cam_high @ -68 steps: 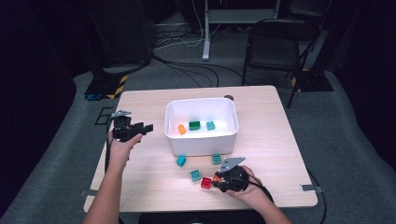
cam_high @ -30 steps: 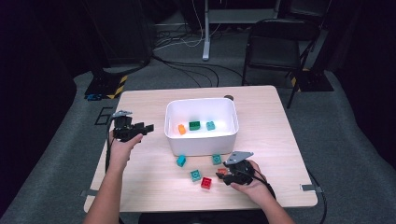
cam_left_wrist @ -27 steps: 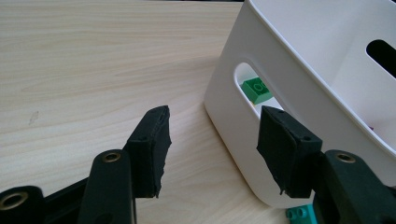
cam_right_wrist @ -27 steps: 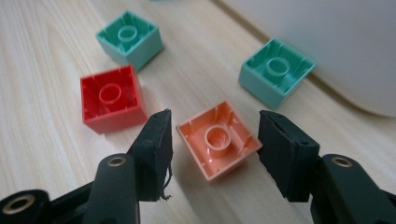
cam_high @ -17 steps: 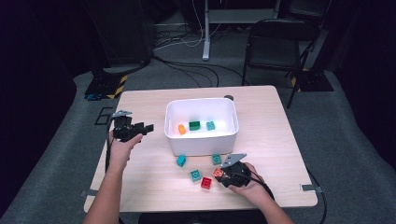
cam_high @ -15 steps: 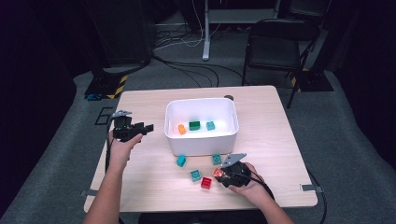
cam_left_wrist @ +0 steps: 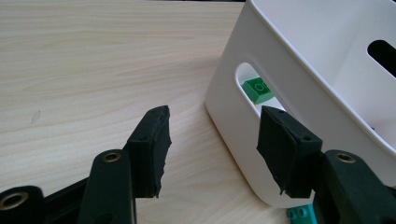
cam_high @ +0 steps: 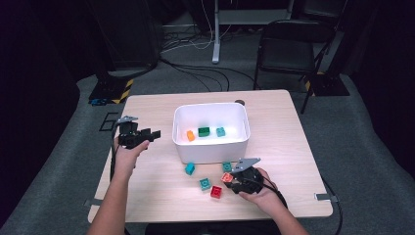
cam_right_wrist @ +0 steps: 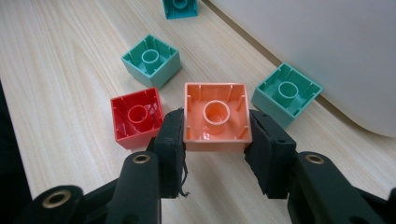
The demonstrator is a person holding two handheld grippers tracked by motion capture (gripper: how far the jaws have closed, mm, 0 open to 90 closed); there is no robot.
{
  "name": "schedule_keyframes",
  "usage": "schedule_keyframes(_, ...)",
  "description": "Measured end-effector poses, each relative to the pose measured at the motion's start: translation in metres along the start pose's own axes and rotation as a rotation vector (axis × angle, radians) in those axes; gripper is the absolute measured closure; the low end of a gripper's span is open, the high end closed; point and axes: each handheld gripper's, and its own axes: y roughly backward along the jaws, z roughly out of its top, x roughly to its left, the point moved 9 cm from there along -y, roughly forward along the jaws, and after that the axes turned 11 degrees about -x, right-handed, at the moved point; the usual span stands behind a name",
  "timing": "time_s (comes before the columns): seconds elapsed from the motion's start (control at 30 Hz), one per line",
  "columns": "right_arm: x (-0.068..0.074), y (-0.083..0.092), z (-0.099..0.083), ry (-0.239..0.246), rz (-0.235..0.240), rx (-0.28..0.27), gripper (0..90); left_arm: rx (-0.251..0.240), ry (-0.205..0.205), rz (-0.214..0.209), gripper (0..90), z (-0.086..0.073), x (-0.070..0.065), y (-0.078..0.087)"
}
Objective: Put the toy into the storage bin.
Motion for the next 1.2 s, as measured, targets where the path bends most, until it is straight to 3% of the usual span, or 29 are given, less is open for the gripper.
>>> schedule_keyframes(0.2, 0.002, 0.007, 0.011, 0.018, 0.002, -0.012, 58.5, 0.003, 0.005, 0.002, 43.4, -0.001, 0.000, 0.000)
schedule_keyframes(0.73, -0.003, 0.027, 0.038, -0.005, 0.006, -0.040, 58.6, 0.008, 0.001, 0.004, 43.5, -0.002, 0.001, 0.001)
schedule_keyframes(1.2, -0.011, 0.060, 0.087, -0.014, 0.048, -0.100, 58.5, 0.007, 0.009, 0.007, 43.5, -0.003, 0.002, 0.000)
